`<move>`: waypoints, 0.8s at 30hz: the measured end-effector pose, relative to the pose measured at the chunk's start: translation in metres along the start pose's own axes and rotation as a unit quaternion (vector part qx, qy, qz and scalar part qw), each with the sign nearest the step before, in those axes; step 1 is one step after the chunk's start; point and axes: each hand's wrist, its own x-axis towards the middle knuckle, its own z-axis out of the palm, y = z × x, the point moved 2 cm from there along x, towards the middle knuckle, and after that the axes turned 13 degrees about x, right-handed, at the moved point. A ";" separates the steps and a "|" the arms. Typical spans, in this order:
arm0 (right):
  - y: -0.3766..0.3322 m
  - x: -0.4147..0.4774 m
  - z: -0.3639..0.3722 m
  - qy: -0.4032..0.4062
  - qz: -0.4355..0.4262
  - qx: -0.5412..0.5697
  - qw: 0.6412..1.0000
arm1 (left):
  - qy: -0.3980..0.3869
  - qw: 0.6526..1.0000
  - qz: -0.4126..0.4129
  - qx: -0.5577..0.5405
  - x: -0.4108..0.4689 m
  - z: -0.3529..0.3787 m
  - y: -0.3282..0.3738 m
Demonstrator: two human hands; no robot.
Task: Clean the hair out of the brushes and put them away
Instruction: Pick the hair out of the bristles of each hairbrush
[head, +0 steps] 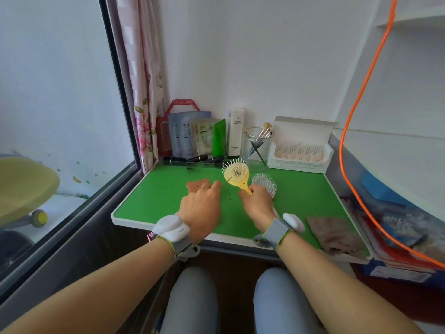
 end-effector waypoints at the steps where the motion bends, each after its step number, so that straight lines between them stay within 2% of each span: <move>1: 0.000 -0.001 0.001 -0.002 -0.005 -0.001 1.000 | -0.003 1.000 0.000 0.003 0.001 0.001 0.001; 13: 0.001 -0.023 0.012 -0.038 -0.020 -0.018 0.999 | 0.006 1.000 0.001 -0.001 0.008 0.016 0.008; 21: 0.008 -0.024 0.010 -0.023 0.005 -0.001 1.000 | 0.094 0.994 -0.022 -0.054 0.021 0.005 0.006; 24: 0.008 -0.025 0.011 -0.029 0.005 0.010 1.000 | 0.067 0.996 -0.028 -0.053 0.024 0.006 0.007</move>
